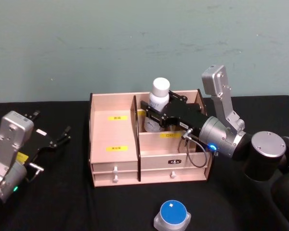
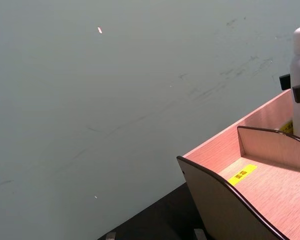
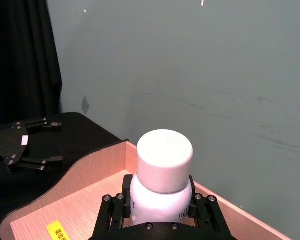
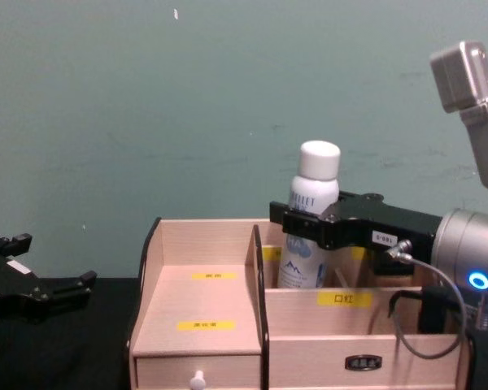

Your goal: Pick up the facial cleanser and watermelon frost from the table and place them into the tiered storage box.

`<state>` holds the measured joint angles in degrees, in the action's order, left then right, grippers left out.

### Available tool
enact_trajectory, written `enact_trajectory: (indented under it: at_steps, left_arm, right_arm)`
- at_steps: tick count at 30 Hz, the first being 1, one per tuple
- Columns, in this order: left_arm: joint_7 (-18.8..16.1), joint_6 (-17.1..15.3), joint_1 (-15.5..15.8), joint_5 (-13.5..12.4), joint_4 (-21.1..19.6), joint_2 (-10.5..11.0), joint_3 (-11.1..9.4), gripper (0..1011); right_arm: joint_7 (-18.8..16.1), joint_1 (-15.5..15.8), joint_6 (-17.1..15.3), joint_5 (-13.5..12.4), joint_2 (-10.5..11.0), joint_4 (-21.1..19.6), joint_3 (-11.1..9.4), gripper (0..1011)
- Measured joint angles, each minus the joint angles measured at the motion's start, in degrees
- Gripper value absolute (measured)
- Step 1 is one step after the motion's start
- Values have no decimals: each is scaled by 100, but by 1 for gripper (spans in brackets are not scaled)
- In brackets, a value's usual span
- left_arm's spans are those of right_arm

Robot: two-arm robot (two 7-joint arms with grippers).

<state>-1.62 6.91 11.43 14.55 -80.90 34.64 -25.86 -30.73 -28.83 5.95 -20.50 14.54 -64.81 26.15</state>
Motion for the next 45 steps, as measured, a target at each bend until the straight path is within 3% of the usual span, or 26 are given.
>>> enact_trajectory:
  at_steps: [37,45]
  left_arm:
    - [0,0,0,0,0,0,0,1010]
    - [0,0,0,0,0,0,0,1009]
  right_arm:
    - [-70,70,-62,18,-31,203,53,601]
    - [-77,71,-63,17,-31,198,54,823]
